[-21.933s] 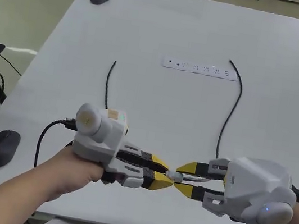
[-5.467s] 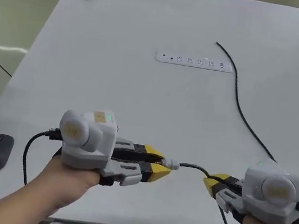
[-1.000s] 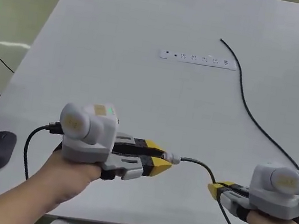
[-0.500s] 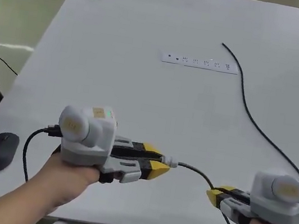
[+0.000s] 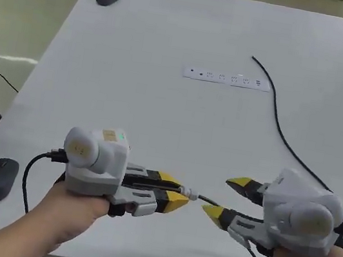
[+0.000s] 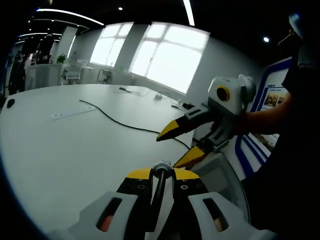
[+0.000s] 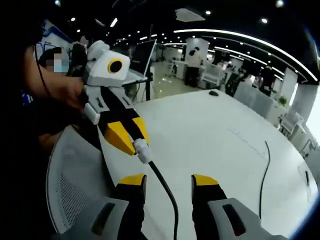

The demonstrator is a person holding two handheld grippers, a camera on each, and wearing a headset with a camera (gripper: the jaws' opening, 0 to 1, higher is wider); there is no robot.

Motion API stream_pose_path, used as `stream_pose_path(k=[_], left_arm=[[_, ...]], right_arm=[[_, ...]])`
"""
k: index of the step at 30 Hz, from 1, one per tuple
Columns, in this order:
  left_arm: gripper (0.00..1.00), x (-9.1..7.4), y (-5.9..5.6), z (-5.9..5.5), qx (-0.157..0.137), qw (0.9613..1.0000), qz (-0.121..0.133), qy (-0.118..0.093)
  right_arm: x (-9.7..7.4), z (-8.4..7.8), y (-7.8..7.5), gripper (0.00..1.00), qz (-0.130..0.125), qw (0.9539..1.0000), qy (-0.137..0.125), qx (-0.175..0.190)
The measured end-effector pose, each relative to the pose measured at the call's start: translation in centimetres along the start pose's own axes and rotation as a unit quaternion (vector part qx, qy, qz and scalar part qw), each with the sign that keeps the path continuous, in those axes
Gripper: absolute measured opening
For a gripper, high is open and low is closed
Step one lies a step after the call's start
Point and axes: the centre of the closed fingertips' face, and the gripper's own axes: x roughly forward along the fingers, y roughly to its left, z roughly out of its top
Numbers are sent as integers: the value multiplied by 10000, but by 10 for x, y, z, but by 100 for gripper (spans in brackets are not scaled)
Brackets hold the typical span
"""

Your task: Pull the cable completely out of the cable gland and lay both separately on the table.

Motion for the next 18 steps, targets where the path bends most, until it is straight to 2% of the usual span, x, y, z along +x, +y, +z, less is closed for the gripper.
stream_pose_path(k=[2, 7, 9, 12, 18], left_arm=[[15, 0, -1, 1, 6, 10000, -25, -15], [15, 1, -3, 2, 1, 10000, -61, -48], [15, 1, -3, 1, -4, 10000, -61, -44], [15, 0, -3, 1, -29, 10000, -56, -52], [15, 2, -7, 3, -51, 9999, -117, -108]], right_arm=[[3, 2, 3, 29, 1, 10000, -33, -10], [7, 7, 10, 23, 85, 9992, -87, -388], [8, 10, 9, 18, 7, 9986, -119, -515], [9, 11, 9, 14, 52, 9987, -137, -481], [11, 10, 16, 13, 162, 9979, -171, -606]])
